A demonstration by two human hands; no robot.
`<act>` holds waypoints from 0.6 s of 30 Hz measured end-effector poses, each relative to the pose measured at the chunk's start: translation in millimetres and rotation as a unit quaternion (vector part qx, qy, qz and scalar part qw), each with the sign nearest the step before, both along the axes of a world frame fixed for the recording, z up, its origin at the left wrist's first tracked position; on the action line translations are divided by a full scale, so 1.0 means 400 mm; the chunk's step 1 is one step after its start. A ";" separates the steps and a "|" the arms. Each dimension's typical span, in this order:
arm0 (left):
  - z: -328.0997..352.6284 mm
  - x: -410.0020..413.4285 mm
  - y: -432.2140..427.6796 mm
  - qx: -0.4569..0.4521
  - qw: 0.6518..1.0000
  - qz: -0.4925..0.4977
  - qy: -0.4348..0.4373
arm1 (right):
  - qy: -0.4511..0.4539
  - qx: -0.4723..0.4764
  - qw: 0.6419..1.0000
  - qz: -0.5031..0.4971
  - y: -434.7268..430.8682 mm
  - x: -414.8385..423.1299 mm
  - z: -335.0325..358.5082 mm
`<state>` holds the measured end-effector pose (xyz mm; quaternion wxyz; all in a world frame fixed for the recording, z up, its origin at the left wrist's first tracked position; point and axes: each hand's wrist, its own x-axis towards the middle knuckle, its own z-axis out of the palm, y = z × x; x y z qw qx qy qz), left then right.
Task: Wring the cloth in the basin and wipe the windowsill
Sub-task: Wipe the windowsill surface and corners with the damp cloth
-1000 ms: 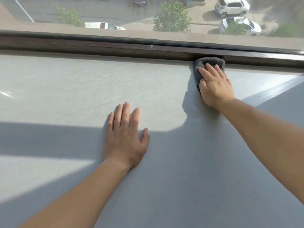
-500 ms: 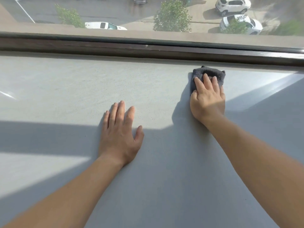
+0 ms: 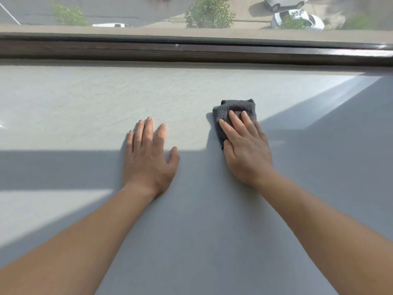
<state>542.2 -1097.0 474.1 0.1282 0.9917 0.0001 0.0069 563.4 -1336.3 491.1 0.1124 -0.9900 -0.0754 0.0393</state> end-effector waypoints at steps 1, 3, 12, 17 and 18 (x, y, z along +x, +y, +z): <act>0.001 0.000 0.000 -0.001 1.000 0.000 -0.001 | 0.001 -0.003 0.999 0.037 0.006 -0.029 0.001; 0.006 -0.002 0.001 -0.003 1.000 0.000 -0.002 | 0.006 -0.002 0.997 0.077 -0.015 -0.051 0.011; 0.011 -0.004 -0.003 0.011 1.000 -0.001 0.000 | 0.020 -0.008 1.000 -0.018 0.006 -0.122 0.032; 0.015 0.003 -0.004 0.007 1.000 0.000 0.008 | 0.035 -0.012 0.999 0.039 -0.053 -0.167 0.045; 0.017 0.005 -0.005 0.007 1.000 -0.001 0.009 | 0.034 -0.007 0.999 -0.009 -0.079 -0.158 0.048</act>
